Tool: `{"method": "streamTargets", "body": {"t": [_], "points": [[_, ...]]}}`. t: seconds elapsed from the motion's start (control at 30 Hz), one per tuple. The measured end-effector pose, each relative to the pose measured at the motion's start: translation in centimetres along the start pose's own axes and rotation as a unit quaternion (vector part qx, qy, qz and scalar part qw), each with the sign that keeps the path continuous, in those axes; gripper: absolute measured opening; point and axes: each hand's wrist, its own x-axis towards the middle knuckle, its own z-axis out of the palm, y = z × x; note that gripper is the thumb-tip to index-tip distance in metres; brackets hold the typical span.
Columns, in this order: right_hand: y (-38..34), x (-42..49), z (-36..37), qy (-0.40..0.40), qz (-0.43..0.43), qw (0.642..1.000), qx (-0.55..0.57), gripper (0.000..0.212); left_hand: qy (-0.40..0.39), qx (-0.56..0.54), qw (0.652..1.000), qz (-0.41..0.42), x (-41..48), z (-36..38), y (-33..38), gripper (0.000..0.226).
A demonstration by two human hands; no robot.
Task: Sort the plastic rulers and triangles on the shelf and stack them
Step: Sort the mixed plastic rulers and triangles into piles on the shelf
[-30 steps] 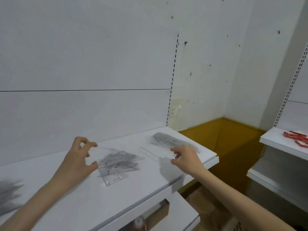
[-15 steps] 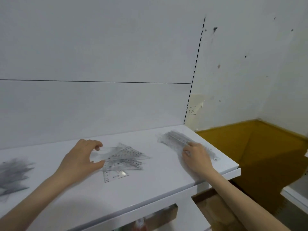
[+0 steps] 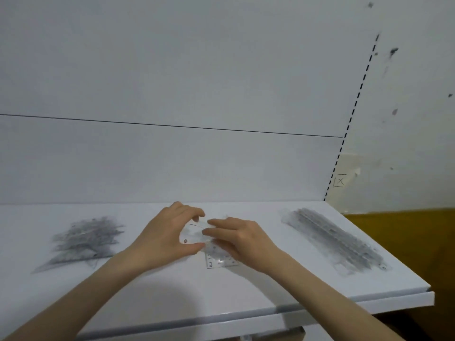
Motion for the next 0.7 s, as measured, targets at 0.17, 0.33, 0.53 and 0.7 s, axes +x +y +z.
{"method": "streamTargets", "body": {"t": [0.17,0.33,0.53,0.7], "points": [[3.0,-0.6,0.9,-0.032,0.103,0.993,-0.050,0.041,-0.007,0.012,0.999,-0.050,-1.4,-0.8,-2.1,0.063],[4.8,-1.1,1.5,-0.237,0.207,0.945,-0.086,0.050,-0.029,0.014,0.991,-0.132,-4.0,-1.8,-5.2,0.066],[4.9,-0.4,2.2,-0.220,0.139,0.956,-0.136,0.016,-0.033,0.012,0.990,-0.137,-5.7,-3.6,-7.3,0.068],[0.9,5.9,2.9,-0.120,0.139,0.965,-0.186,0.072,-0.024,0.026,0.991,-0.130,-7.2,-6.6,-9.8,0.039]]}}
